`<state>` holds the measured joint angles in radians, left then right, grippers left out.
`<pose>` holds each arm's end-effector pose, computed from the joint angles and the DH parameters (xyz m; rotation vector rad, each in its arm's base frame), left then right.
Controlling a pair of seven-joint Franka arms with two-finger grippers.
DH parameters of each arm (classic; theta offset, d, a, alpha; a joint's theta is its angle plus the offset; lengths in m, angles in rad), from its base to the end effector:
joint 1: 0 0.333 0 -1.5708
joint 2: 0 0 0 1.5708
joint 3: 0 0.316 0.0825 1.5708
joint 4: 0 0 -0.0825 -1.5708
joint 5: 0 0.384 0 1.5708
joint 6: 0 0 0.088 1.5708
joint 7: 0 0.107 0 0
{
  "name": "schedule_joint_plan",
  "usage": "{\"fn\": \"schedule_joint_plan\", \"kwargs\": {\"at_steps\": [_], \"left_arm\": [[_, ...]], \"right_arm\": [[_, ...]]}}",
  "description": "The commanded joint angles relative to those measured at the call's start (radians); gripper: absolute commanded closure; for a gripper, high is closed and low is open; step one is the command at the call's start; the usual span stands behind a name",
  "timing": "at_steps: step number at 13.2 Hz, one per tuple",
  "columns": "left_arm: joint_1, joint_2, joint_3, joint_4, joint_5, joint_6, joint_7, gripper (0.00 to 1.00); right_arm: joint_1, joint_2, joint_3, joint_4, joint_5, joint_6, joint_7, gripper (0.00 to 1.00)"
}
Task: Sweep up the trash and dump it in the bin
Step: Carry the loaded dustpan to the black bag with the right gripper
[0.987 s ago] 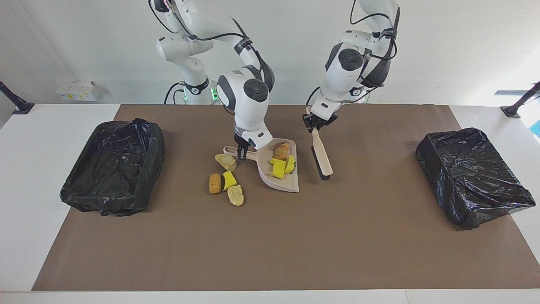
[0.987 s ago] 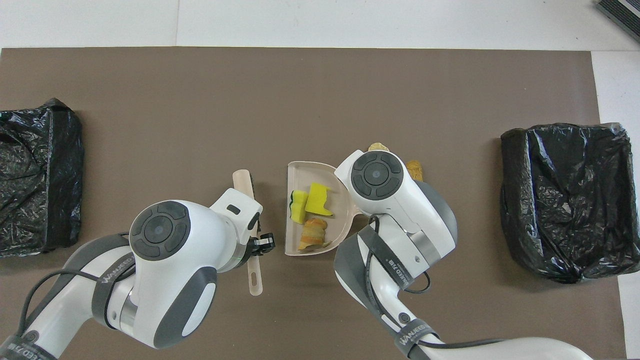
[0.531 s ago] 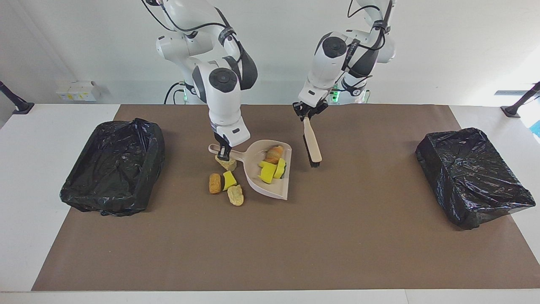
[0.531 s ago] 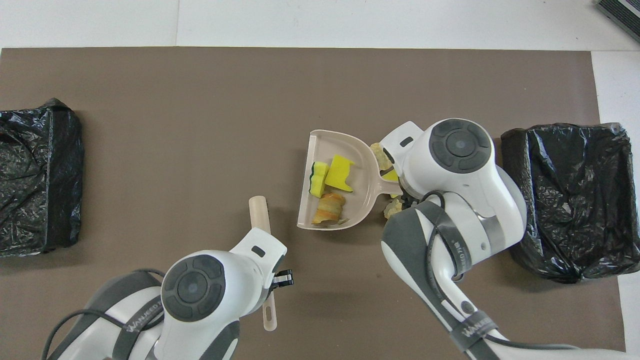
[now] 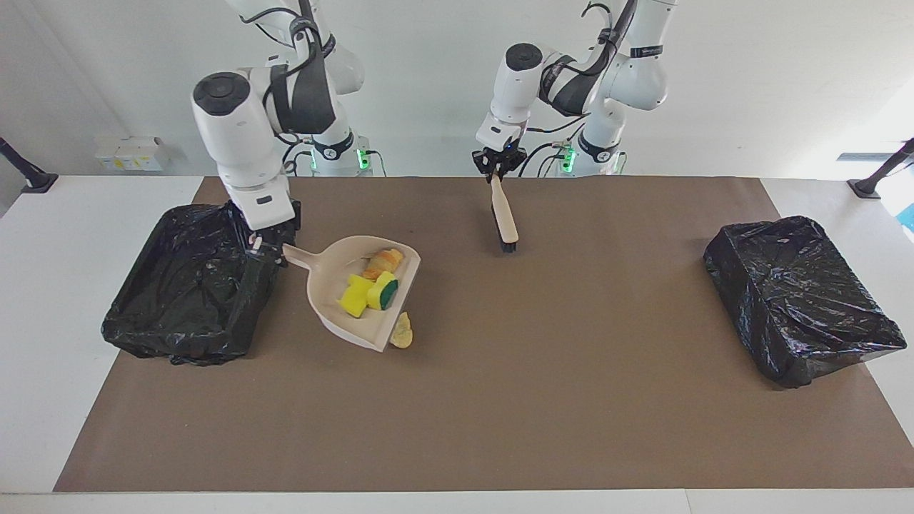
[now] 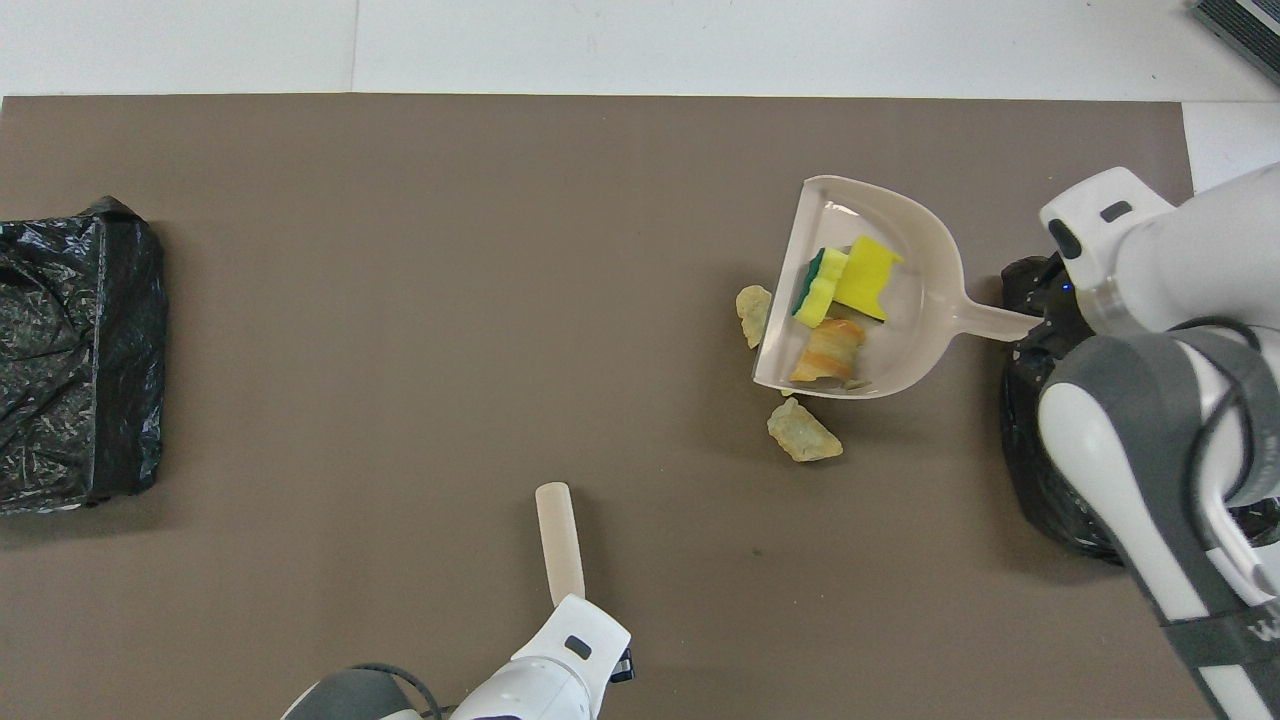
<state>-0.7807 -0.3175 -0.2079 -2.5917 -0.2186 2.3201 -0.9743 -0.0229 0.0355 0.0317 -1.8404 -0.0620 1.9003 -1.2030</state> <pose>0.2289 -0.3513 0.3680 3.0413 0.2136 -0.0870 0.5754 0.0004 0.5045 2.5147 1.7785 -0.0189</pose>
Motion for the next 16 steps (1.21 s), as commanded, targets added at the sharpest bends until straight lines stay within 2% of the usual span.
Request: {"fn": "schedule_joint_plan", "kwargs": {"at_steps": [1,2,3,4,5,7,9,14,16], "left_arm": [[-0.049,-0.025,0.013,-0.068,0.016,0.082,-0.047,1.00],[-0.045,-0.014,0.013,-0.059,0.016,0.081,-0.041,0.67],[-0.032,0.007,0.016,-0.047,0.016,0.078,-0.024,0.17],[-0.008,0.014,0.021,-0.024,0.016,0.067,-0.003,0.00],[0.053,0.017,0.019,0.008,0.016,0.049,0.061,0.00],[0.144,0.026,0.019,0.102,0.015,-0.078,0.162,0.00],[0.242,0.058,0.021,0.197,0.016,-0.157,0.239,0.00],[0.446,0.100,0.022,0.310,0.024,-0.214,0.507,0.00],[0.561,0.113,0.022,0.408,0.071,-0.345,0.665,0.00]], "right_arm": [[-0.145,0.003,0.007,0.030,0.050,-0.026,-0.128,1.00],[-0.201,0.001,0.007,0.030,0.053,-0.027,-0.166,1.00],[-0.260,0.001,0.005,0.032,0.051,-0.033,-0.205,1.00],[-0.319,0.001,0.005,0.050,0.050,-0.056,-0.246,1.00],[-0.368,0.003,0.004,0.068,0.039,-0.079,-0.289,1.00],[-0.461,0.001,0.000,0.081,0.022,-0.090,-0.387,1.00],[-0.529,0.003,-0.013,0.102,-0.062,-0.075,-0.496,1.00],[-0.552,0.006,-0.021,0.086,-0.275,0.031,-0.509,1.00],[-0.546,0.006,-0.019,0.047,-0.356,0.086,-0.504,1.00]]}}
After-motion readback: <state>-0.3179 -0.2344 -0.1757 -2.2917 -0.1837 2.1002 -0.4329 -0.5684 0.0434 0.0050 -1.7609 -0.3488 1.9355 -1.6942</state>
